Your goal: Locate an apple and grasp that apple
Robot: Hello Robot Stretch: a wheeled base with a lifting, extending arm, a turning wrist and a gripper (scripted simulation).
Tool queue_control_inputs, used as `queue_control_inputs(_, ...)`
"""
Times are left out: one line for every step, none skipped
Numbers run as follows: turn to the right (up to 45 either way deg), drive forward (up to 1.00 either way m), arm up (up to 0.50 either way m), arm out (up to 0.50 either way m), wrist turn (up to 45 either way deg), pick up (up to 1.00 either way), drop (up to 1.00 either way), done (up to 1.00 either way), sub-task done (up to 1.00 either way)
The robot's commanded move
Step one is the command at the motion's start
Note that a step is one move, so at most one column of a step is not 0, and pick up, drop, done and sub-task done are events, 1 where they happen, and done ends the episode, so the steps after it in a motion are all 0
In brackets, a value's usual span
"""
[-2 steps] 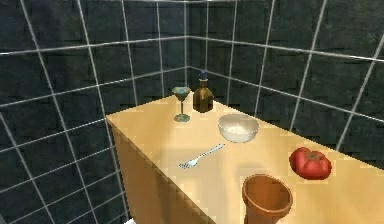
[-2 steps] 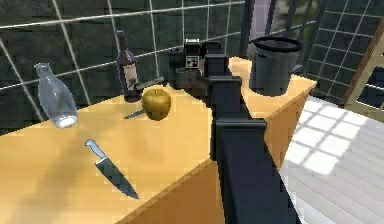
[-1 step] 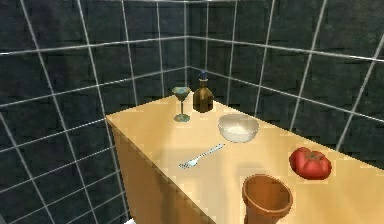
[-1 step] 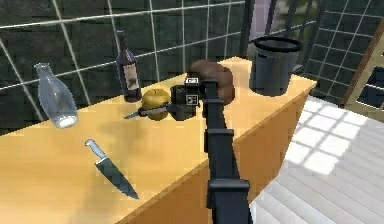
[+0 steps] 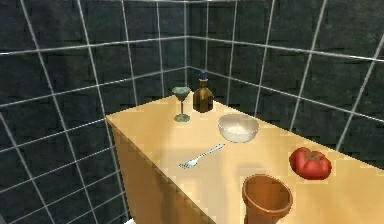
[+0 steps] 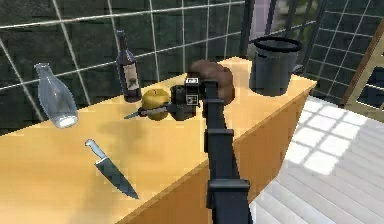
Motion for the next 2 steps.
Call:
queue_control_inputs(0.0, 0.0, 0.1, 0.0, 0.0, 0.0, 0.0, 0.0, 0.0)
queue_control_inputs(0.0, 0.0, 0.0, 0.0, 0.0, 0.0, 0.0, 1.0, 0.0)
